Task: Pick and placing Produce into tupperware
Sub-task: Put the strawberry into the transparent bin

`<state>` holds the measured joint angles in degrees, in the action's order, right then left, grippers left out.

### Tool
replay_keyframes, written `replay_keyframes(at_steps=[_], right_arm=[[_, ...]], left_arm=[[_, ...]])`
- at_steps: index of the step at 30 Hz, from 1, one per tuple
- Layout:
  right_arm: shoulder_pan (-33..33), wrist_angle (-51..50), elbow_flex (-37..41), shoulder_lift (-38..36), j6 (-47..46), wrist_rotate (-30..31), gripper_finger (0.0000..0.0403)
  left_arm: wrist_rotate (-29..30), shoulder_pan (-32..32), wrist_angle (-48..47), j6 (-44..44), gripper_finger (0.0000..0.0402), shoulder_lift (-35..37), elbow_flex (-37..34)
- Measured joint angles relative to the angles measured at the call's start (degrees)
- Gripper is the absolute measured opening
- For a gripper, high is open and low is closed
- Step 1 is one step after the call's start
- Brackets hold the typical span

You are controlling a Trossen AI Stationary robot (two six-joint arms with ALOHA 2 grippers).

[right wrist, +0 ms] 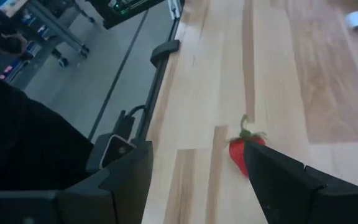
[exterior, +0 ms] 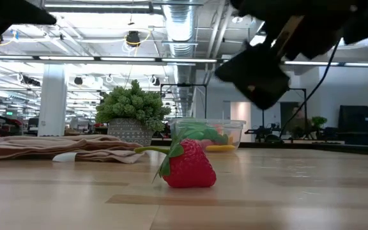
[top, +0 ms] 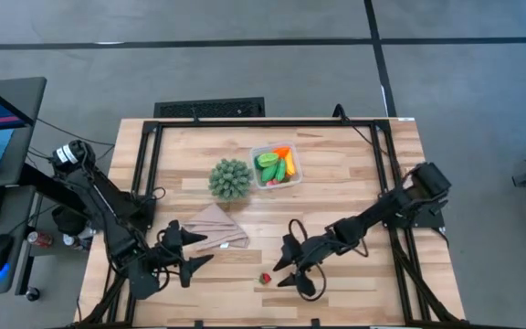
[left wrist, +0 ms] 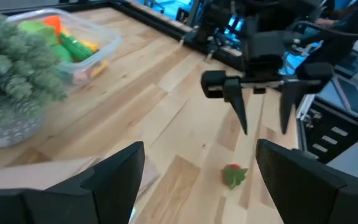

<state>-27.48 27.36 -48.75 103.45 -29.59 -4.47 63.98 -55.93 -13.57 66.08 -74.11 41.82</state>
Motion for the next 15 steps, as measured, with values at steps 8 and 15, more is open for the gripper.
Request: replay_keyframes(at_steps=[8, 15], right_arm=[[0.24, 0.96, -7.56, 10.2, 6.53, 0.03, 0.0244], [1.89, -3.15, -8.94, 12.14, 4.7, 2.91, 0.0244]], left_arm=[[1.98, -1.49, -9.97, 8.64, 0.03, 0.23, -0.04], [2.26, -3.02, -12.67, 13.83, 0.03, 0.33, -0.04]])
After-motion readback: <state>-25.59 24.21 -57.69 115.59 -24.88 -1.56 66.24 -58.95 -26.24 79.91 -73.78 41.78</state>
